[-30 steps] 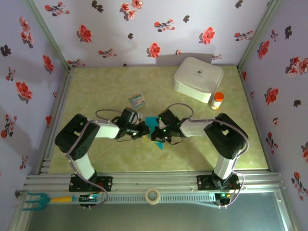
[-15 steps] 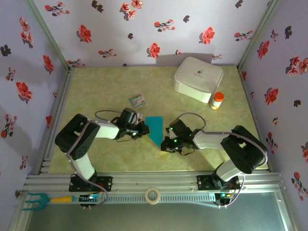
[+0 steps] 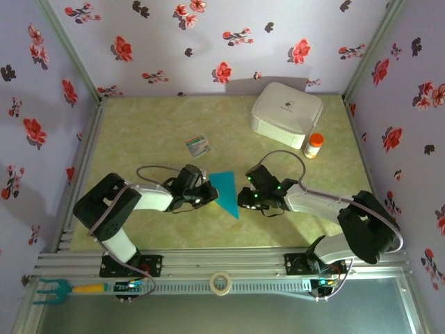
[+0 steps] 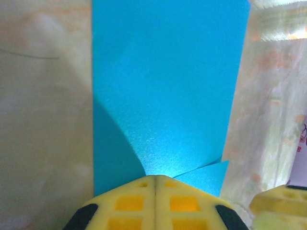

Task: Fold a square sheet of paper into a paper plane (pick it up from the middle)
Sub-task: Third fold the triangle at the center of the table.

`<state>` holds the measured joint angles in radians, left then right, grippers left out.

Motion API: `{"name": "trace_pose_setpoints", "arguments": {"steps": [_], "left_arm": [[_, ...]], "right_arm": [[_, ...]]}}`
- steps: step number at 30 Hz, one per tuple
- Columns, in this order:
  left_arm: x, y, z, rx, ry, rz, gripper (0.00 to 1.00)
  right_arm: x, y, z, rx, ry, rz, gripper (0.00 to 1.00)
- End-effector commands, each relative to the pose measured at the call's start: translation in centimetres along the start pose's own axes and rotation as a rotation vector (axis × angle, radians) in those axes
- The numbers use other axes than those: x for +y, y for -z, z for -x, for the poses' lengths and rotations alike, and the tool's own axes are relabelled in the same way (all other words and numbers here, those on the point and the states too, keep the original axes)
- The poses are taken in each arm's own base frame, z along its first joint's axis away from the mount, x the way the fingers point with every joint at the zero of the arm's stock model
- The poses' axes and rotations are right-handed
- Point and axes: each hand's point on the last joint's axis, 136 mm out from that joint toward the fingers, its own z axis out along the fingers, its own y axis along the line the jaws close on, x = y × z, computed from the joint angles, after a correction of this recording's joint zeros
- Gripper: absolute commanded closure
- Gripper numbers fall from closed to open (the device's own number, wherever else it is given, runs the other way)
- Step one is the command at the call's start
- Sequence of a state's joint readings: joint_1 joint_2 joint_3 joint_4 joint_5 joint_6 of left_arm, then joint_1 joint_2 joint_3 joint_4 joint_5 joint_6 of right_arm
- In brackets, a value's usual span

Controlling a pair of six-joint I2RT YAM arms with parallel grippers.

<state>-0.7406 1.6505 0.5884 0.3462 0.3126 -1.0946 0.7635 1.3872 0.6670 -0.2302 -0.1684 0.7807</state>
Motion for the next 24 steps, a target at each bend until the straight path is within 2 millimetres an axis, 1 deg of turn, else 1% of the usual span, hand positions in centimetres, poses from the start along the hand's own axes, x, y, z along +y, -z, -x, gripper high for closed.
{"name": "trace_pose_setpoints", "arguments": {"steps": [1,4,6,9,11,12,14,18,20,24], "left_arm": [[-0.4,1.2,1.2,-0.074,-0.011,0.011,0.98],[-1.4,2.1,1.5,-0.091,-0.054,-0.008,0.93],[-2.1,2.6,1.7,-0.100,-0.092,-0.017,0.87],[-2.5,3.5,2.3,-0.119,-0.150,-0.006,0.81],[-2.4,4.0,3.1,-0.144,-0.174,0.010,0.78],[-2.3,4.4,3.5,-0.157,-0.181,0.015,0.77],[-2.1,4.9,4.1,-0.169,-0.183,0.018,0.77],[-1.6,6.2,4.8,-0.189,-0.211,0.040,0.75],[-1.3,6.8,4.9,-0.200,-0.216,0.042,0.72],[-0.9,7.7,5.3,-0.226,-0.218,0.043,0.66]], "right_arm": [[-1.4,1.1,2.5,-0.136,-0.013,-0.092,0.70],[-1.4,1.4,3.6,-0.217,-0.026,-0.078,0.67],[-1.3,1.6,4.1,-0.258,-0.035,-0.064,0.66],[-1.2,1.8,4.6,-0.295,-0.044,-0.042,0.64],[-0.8,2.0,4.7,-0.282,-0.030,-0.031,0.59],[-0.7,2.0,4.8,-0.277,-0.025,-0.027,0.58],[-0.2,1.9,4.9,-0.263,-0.018,-0.010,0.59],[0.6,1.3,5.0,-0.245,-0.022,0.050,0.58],[1.0,0.8,5.0,-0.230,-0.020,0.075,0.59],[2.4,0.1,4.9,-0.196,0.000,0.143,0.59]]}}
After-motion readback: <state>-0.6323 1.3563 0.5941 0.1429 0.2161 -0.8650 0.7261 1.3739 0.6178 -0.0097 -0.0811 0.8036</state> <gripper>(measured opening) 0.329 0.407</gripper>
